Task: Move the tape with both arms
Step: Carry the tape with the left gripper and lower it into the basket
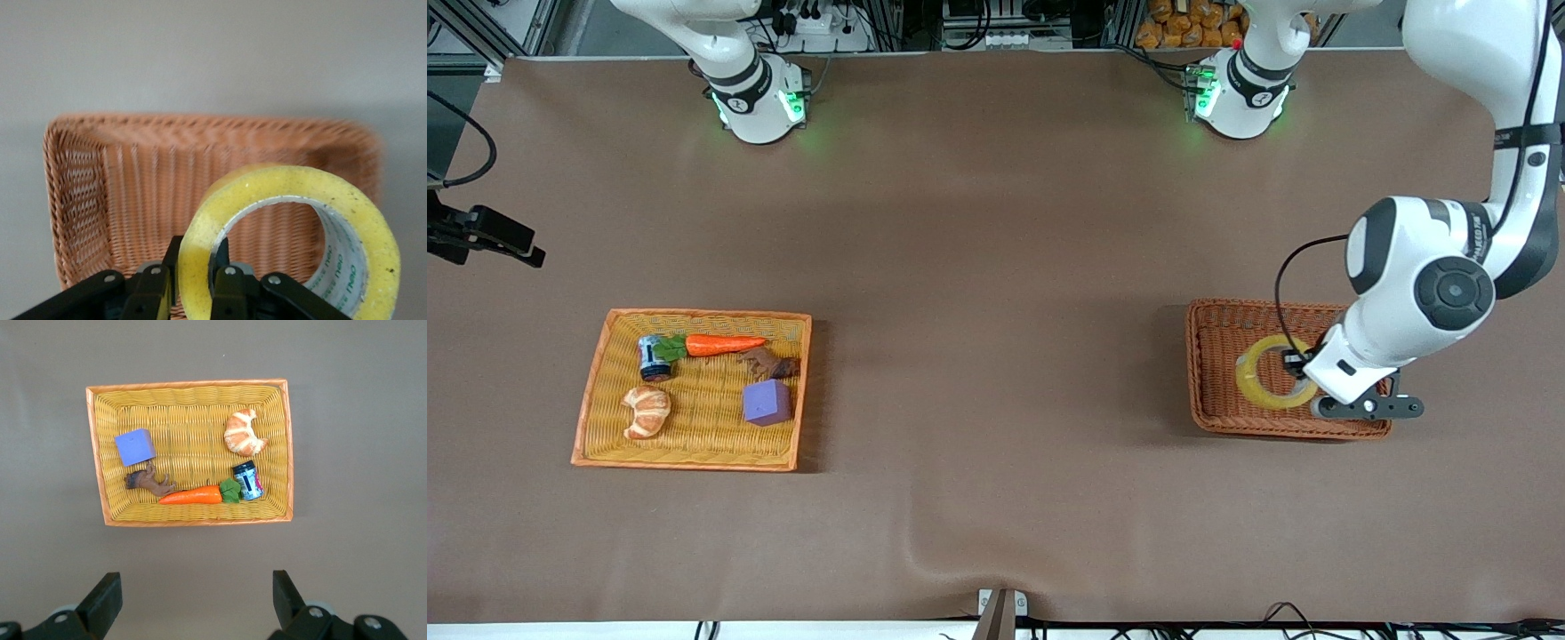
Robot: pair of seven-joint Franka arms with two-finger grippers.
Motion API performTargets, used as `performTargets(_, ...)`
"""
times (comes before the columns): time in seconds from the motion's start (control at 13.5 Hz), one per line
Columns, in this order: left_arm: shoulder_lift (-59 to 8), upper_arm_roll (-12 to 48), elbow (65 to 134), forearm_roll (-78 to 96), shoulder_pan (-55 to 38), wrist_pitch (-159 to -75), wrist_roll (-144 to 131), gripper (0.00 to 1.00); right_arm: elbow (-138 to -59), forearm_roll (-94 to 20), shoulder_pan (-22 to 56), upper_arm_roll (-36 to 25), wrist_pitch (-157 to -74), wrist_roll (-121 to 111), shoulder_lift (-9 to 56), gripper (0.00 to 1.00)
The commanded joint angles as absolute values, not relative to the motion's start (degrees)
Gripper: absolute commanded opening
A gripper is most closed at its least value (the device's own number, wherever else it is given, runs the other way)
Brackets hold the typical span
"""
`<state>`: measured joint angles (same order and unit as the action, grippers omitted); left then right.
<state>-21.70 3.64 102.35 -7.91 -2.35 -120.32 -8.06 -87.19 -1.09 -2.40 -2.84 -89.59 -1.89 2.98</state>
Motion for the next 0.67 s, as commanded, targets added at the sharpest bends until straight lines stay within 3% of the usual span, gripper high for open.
performTargets(0.0,-20.2,4.8,107.7,-7.1,0.8,-123.5,-5.7,0.0,-86.6,0.0,-2.4,-2.3,-90.5,-1.8,2.9,1.0)
performTargets(0.3,-24.3,4.9,109.1,-7.1,3.5,-129.9,-2.4,0.0,-86.7,0.3,-2.4,-2.3,-90.6,-1.4,2.7,1.0)
performTargets(0.37,-24.5,4.9,108.7,-7.2,3.4,-130.0,-2.4,0.22,-86.8,0.0,-2.4,-2.3,-90.6,-1.2,2.7,1.0)
performTargets(0.45,-24.4,4.9,108.4,-7.2,3.5,-130.0,-2.2,0.84,-86.8,0.0,-2.3,-2.3,-90.7,-1.1,2.7,1.0)
performTargets(0.52,-24.0,4.9,108.2,-7.2,3.5,-129.9,-2.1,1.0,-86.8,-0.1,-2.3,-2.2,-90.7,-1.1,2.6,1.0)
performTargets(0.59,-22.8,4.9,107.7,-7.2,3.3,-129.6,-2.0,1.0,-86.8,-0.1,-2.4,-2.3,-90.7,-1.1,2.5,1.0)
